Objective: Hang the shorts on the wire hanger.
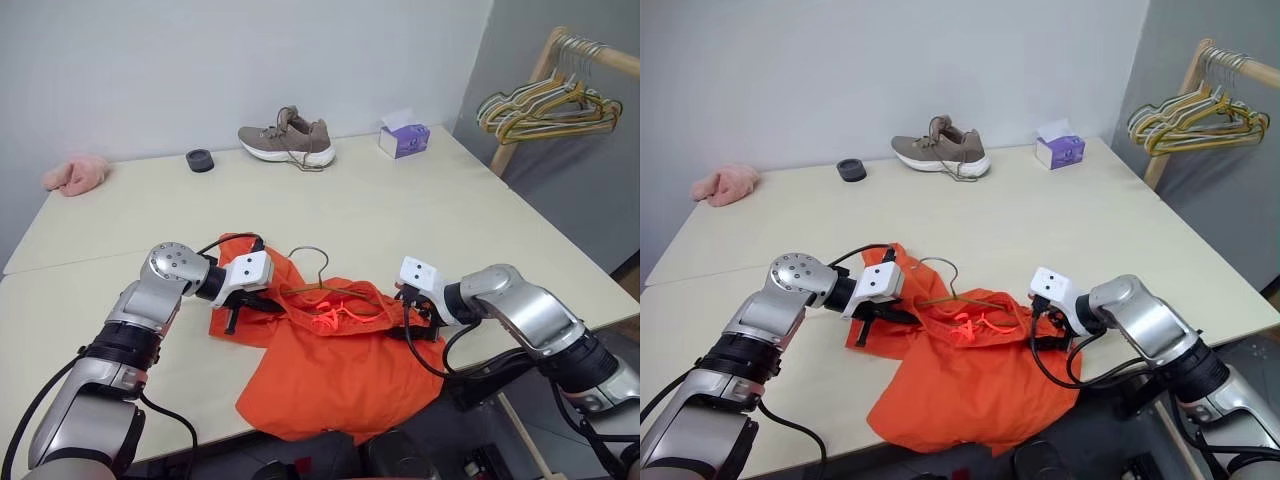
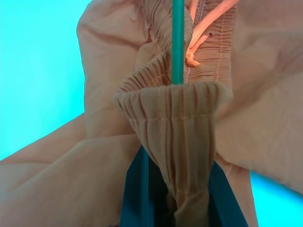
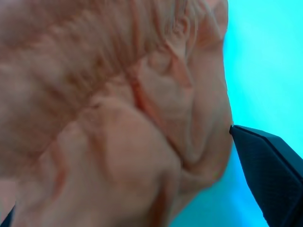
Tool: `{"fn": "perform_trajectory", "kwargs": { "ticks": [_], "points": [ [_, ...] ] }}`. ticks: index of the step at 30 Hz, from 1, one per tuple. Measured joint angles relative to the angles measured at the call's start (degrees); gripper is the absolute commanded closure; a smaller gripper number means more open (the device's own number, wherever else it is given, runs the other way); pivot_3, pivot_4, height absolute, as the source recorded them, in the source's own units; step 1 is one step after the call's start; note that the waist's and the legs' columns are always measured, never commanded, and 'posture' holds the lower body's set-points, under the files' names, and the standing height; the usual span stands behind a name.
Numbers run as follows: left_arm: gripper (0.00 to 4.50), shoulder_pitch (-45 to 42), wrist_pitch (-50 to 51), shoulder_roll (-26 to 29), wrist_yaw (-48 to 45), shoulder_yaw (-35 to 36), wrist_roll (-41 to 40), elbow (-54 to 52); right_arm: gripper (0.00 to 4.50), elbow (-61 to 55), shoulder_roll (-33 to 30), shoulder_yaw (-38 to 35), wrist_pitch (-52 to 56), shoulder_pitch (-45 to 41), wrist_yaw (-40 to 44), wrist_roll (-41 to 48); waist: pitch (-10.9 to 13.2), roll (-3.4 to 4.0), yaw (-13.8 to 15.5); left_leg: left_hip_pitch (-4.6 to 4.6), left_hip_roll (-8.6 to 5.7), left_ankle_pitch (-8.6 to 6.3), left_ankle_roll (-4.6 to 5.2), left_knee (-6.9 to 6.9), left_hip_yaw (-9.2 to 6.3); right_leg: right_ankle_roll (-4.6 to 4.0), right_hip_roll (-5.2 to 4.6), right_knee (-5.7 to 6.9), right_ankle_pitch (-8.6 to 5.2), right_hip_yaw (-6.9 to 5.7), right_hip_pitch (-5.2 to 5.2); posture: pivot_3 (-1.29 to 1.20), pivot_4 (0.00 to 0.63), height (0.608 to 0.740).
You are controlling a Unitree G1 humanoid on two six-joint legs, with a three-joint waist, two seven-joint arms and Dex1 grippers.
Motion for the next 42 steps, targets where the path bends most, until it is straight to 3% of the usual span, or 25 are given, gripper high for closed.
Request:
{"fn": "perform_trajectory", "kwargs": {
  "ticks": [2, 12, 20, 31, 36, 42],
  "points": [
    [4.50, 0.00, 0.00, 0.01, 0.01, 0.00, 0.01, 0.00, 0.94, 1.45, 0.45, 0.71, -0.55, -0.68, 0.69, -0.22, 0.00, 0.00, 0.02, 0.00, -0.01, 0.00, 0.00, 0.00, 0.00, 0.00, -0.02, 0.02, 0.00, 0.00, 0.00, -0.30, 0.032, 0.740],
    [4.50, 0.04, 0.00, 0.08, 0.13, 0.03, 0.44, 0.01, 4.46, 1.70, 2.92, 1.81, -1.10, -1.42, 2.07, -0.31, 0.00, 0.00, -0.01, 0.01, -0.01, 0.00, 0.00, 0.00, -0.03, 0.00, -0.02, 0.05, 0.00, -0.01, 0.00, -0.30, 0.033, 0.740],
    [4.50, 0.01, 0.10, 0.60, 0.33, 0.25, 0.71, 0.05, 4.48, -1.32, 3.40, 1.27, 0.25, 0.51, 1.82, -0.06, 0.00, 0.00, -0.01, 0.00, -0.01, 0.00, 0.00, 0.01, -0.05, 0.00, -0.03, 0.06, 0.00, -0.01, 0.00, -0.30, 0.032, 0.740],
    [1.23, -0.46, 11.82, -1.99, 2.53, 5.44, -6.58, -2.09, 4.50, -6.25, 2.94, -3.01, 1.67, 2.08, -0.07, 0.46, -0.01, 0.00, -0.03, 0.00, -0.01, 0.00, 0.00, 0.02, -0.08, 0.00, -0.03, 0.08, 0.00, -0.03, 0.00, -0.31, 0.024, 0.740],
    [1.23, -0.44, 15.78, 0.39, 4.13, 9.98, -9.95, -0.81, 4.50, -8.32, 0.92, -5.18, 1.16, 3.98, -0.55, 0.51, -0.01, 0.00, -0.05, 0.01, -0.01, 0.00, 0.00, 0.02, -0.07, 0.01, -0.03, 0.09, 0.00, -0.04, -0.01, -0.30, 0.021, 0.740],
    [1.23, -5.29, 16.35, 2.85, 10.69, 17.80, -11.03, 9.63, 4.50, -9.71, -1.49, -12.77, 3.07, 8.64, -3.47, 2.20, -0.06, -0.08, 0.31, -0.02, -0.04, 0.00, 0.00, 0.02, -0.10, 0.01, -0.08, 0.03, 0.00, -0.15, 0.02, -0.31, 0.021, 0.740]
  ]
}}
